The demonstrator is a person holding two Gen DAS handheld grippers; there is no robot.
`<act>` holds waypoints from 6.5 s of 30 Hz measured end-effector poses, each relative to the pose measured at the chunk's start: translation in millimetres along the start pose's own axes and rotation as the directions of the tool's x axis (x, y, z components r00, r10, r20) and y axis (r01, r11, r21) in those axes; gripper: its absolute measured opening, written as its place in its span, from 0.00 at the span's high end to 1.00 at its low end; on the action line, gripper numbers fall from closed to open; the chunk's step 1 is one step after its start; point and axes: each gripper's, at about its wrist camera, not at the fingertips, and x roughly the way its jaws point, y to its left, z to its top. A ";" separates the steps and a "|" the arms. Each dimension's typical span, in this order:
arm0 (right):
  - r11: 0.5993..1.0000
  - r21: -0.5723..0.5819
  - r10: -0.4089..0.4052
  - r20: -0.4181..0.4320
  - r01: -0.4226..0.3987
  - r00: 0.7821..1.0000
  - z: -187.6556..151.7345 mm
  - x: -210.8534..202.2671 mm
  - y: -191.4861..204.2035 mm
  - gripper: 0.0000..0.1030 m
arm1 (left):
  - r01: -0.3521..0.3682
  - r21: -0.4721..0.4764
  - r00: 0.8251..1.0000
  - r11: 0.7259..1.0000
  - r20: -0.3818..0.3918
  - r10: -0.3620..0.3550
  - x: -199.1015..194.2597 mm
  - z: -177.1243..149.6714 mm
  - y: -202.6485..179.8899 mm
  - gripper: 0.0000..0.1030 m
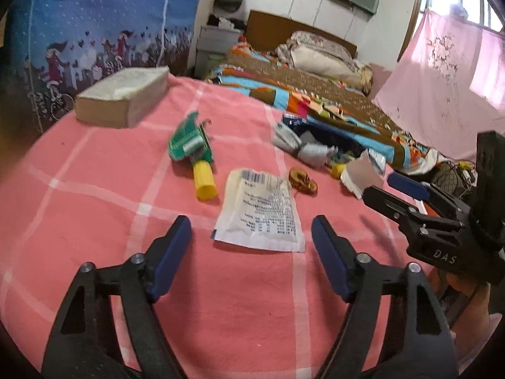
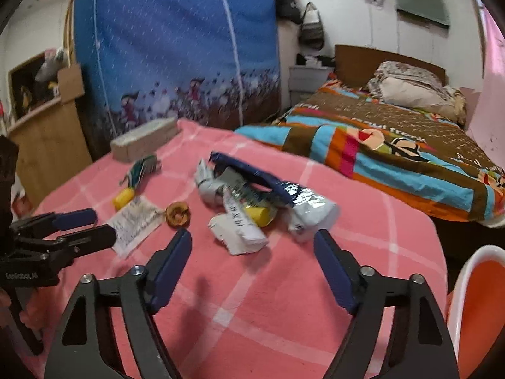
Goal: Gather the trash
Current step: 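Grasp the white receipt with the left gripper while the right grasps the white packet, then lift both items and carry them over the orange bucket, then open both grippers to drop the items into the bucket, then move both tools back over the remaining trash on the bedspread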
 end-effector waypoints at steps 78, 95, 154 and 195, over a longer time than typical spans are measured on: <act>0.996 0.041 0.061 0.364 -0.082 0.929 -15.3 -67.6 -1.4 0.67 | -0.063 0.215 0.904 0.975 0.426 -0.035 -76.3 -19.1 -52.0 0.65; 0.981 0.186 -0.152 0.552 0.056 0.820 -27.1 -160.4 -65.2 0.67 | 0.057 0.376 0.817 0.925 0.515 -0.260 -90.0 -9.6 -150.4 0.65; 0.757 0.603 -0.468 0.229 0.253 0.854 -109.6 -214.6 -203.9 0.27 | 0.359 0.260 0.924 0.896 0.034 -0.380 5.3 -12.9 -283.5 0.25; 0.975 0.177 -0.219 0.699 0.132 0.681 -22.3 -149.8 -23.1 0.00 | -0.242 0.083 0.739 0.967 0.662 0.128 -103.7 -9.1 -46.2 0.00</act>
